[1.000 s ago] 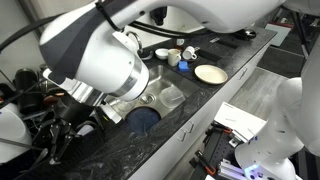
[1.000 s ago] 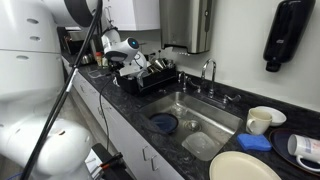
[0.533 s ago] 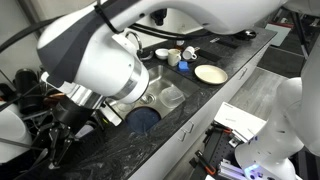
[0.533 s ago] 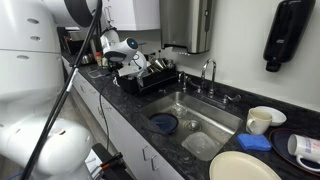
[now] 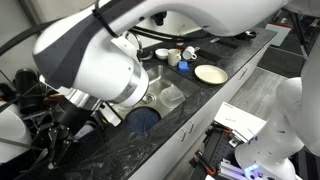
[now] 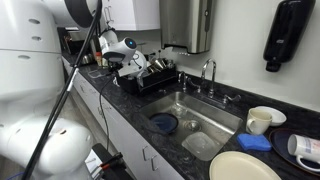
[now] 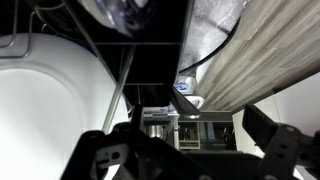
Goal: Pick up the folk from the dish dryer and put it in the sink
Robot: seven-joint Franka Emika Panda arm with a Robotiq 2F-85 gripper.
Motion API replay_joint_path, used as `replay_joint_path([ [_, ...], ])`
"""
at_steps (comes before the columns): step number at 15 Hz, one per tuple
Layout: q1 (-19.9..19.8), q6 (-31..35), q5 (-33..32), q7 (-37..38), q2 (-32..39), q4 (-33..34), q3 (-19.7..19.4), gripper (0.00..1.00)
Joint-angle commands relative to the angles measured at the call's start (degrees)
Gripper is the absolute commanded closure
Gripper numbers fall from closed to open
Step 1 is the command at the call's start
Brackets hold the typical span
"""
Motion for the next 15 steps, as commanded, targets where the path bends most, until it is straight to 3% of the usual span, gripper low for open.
replay_joint_path([
  [1,0.7,3.8,-1.3,0.1,1.6,0.8,0.3,0.00],
  [3,0.7,4.4,-2.1,0.3,1.9,0.7,0.5,0.01],
  [4,0.7,4.3,-2.5,0.5,2.0,0.7,0.6,0.25],
  [6,0.6,4.1,-3.1,0.6,2.3,0.7,0.7,0.29],
  [15,0.3,3.6,-3.2,1.0,2.4,0.7,1.1,0.95],
])
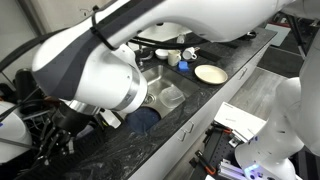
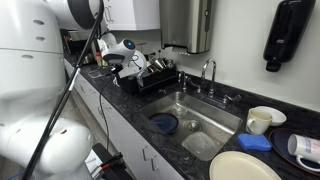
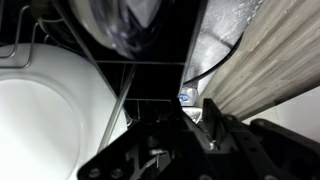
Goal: Pick up the folk from the dish dryer and put it in the sink
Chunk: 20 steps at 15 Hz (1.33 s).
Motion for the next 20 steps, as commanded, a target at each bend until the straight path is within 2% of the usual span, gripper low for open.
replay_joint_path([
  [1,-0.4,1.0,-0.4,0.5,1.0,0.7,0.7,0.99],
  [8,-1.0,0.4,1.3,-0.3,0.1,1.0,0.2,0.99],
  [13,-4.2,-7.8,4.6,-1.6,-3.2,0.2,1.0,0.99],
  [16,-6.1,-14.5,5.5,-1.8,-5.9,0.5,0.0,0.99],
  [20,-6.7,-18.6,6.6,-1.1,-7.9,1.8,-1.7,0.99],
])
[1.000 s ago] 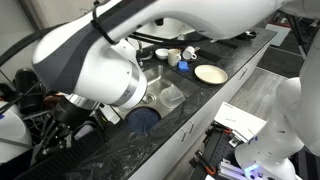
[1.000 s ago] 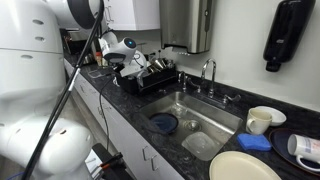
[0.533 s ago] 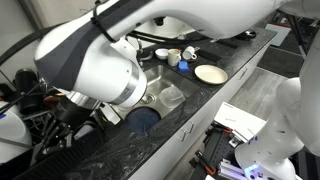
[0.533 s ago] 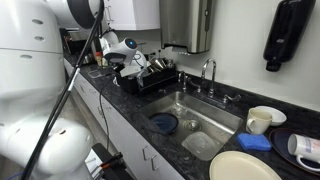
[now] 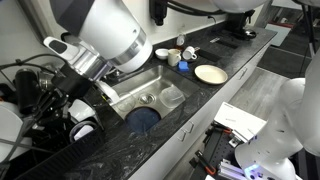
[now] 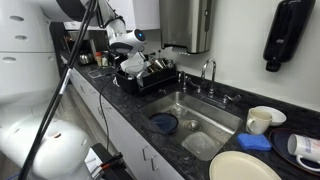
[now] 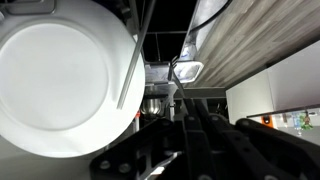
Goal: Pick up the folk from the dish dryer and put it in the sink
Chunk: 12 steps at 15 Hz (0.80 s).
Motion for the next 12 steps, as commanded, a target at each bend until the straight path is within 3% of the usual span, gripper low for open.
replay_joint_path([
  [1,-0.4,-5.1,2.1,-0.7,-2.4,0.1,-1.0,0.99],
  [8,-1.7,-2.1,-1.7,0.6,-7.6,-2.3,-5.5,0.99],
  [12,-4.5,-0.2,-8.8,3.6,-11.2,-4.3,-9.5,0.99],
])
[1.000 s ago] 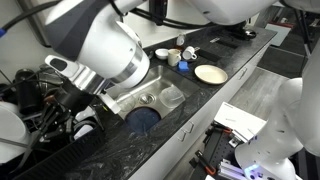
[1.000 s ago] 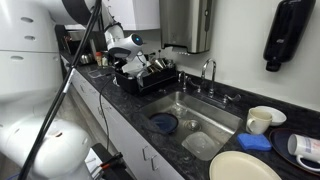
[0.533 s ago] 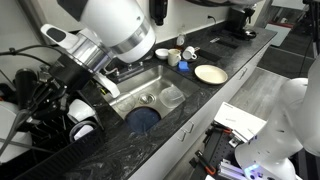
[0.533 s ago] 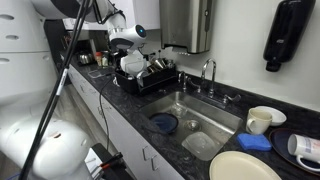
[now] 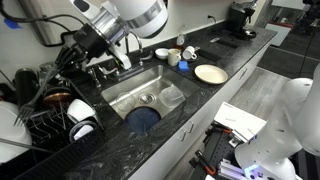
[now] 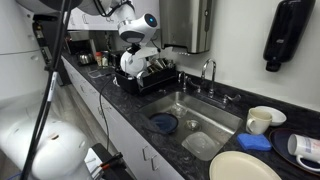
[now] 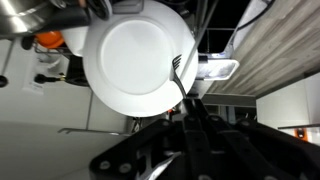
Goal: Pick up the folk from the dish dryer and put it in the sink
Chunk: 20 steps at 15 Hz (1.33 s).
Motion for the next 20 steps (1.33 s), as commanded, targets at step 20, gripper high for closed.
replay_joint_path([
  [20,-5.3,17.2,-45.9,37.7,-10.6,-22.0,-9.4,0.99],
])
